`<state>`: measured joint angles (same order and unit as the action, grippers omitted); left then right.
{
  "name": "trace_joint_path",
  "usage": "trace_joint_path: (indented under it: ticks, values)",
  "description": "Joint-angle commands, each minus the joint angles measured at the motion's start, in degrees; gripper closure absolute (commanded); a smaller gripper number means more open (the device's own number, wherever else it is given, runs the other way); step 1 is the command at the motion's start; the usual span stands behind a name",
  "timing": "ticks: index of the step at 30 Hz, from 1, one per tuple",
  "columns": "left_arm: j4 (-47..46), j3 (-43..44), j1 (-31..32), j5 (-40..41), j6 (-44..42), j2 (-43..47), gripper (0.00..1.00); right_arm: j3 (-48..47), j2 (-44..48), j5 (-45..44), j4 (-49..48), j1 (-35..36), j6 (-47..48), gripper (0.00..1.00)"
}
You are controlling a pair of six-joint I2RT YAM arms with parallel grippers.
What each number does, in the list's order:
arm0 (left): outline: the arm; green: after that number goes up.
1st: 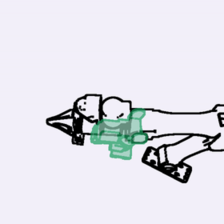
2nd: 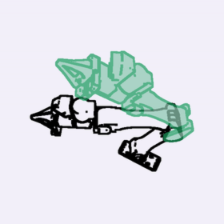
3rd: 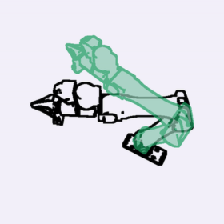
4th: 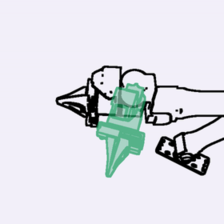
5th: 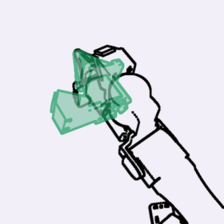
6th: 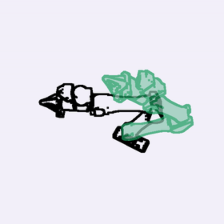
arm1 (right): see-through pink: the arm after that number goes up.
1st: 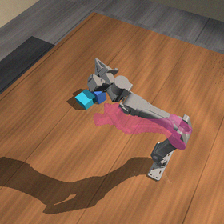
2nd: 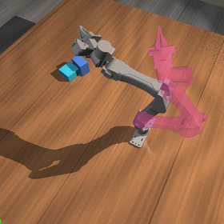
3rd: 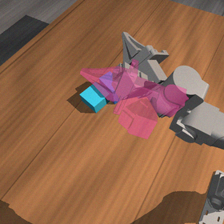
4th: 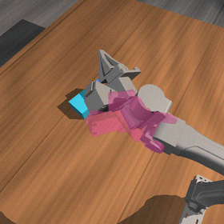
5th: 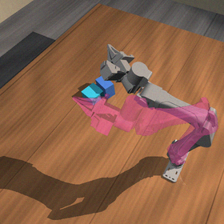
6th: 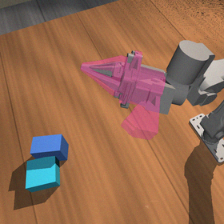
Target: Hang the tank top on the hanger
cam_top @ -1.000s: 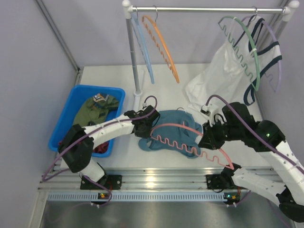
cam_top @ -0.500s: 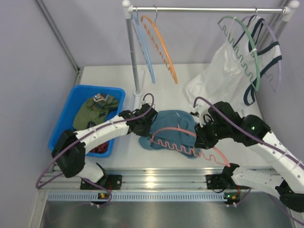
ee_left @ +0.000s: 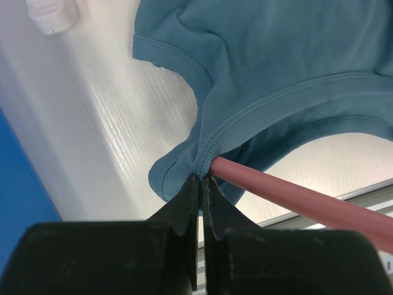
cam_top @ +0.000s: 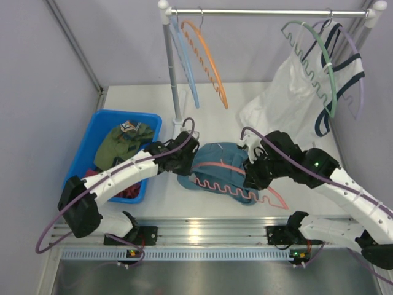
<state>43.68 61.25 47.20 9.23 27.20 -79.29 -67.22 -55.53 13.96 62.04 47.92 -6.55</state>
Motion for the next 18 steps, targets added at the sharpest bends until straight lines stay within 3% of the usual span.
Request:
trace_joint_path:
  ticks: [1, 18]
  values:
    - [2.54, 5.35, 0.79, 0.08, -2.15, 3.08, 1.0, 0.33, 1.65, -1.47, -7.28, 1.03, 2.15, 1.0]
    - [13.53, 18.37, 4.39, 3.86, -9.71, 1.86, 1.0, 3.06, 6.66, -7.28, -16.78, 1.47, 8.13, 1.0]
